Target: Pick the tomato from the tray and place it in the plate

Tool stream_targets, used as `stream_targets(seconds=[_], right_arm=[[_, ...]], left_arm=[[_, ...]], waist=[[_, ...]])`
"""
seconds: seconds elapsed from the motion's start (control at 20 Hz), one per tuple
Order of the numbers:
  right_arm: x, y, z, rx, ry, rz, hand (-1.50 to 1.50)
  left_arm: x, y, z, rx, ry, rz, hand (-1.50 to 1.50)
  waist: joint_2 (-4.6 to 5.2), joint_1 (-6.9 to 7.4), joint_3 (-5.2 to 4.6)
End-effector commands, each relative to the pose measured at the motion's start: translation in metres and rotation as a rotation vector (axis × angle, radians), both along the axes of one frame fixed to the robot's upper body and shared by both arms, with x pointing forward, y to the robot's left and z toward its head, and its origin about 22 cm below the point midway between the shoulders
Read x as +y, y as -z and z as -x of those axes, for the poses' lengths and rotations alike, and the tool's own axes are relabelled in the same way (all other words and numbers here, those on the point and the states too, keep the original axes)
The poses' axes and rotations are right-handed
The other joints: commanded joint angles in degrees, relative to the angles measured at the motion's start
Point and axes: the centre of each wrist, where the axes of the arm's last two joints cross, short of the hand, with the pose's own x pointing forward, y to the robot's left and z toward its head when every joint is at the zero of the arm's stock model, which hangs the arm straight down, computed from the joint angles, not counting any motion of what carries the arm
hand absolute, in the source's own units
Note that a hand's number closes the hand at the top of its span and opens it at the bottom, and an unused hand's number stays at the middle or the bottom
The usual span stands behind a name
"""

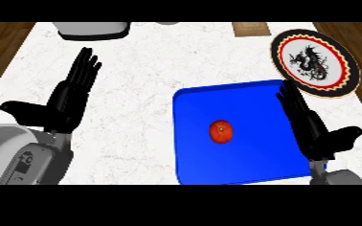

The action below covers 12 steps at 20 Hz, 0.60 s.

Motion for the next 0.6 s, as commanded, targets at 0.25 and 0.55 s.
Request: stream_targets(seconds=[0.25,0.55], right_arm=[[0.076,-0.068,-0.029,-0.167,-0.562,-0.112,1.5],[0.042,-0.023,-0.015,-0.455,-0.284,0.59,1.5]], left_arm=[[0.023,0.056,0.024,0.326,-0.178,-0.201,0.0],[0.002,0.068,0.037,0.403,-0.185,-0.178,0.0]], waist=[[2.16,4.4,-0.64],[1.9,2.66,-0.56]])
